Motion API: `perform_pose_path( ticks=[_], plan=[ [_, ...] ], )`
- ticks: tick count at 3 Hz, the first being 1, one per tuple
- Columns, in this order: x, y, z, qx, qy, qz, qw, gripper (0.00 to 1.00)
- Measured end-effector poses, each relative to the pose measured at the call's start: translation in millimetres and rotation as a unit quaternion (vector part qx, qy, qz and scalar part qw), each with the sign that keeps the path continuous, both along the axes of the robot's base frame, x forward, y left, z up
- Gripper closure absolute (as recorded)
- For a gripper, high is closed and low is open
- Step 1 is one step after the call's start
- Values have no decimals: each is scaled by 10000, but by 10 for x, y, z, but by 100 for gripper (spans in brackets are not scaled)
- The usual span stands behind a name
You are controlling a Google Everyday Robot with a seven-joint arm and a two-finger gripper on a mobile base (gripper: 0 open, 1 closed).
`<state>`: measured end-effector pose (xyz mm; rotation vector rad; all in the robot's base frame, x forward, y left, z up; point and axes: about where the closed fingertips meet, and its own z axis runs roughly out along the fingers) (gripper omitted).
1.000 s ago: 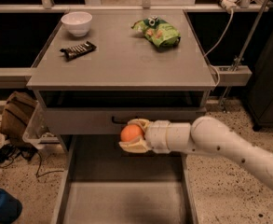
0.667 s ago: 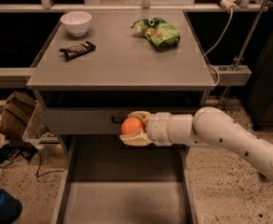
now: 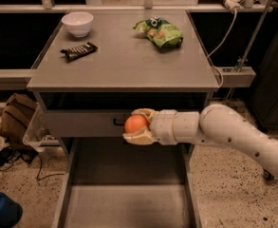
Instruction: Pick orange from middle drawer and place on counter
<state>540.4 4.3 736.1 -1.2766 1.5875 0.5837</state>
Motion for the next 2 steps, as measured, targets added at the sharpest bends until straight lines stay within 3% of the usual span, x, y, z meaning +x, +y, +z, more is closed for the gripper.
perform_pose_path(
  ticks=[2],
  plan=[
    [194,-289,1351,-121,-1034,-122,9945,100]
  ],
)
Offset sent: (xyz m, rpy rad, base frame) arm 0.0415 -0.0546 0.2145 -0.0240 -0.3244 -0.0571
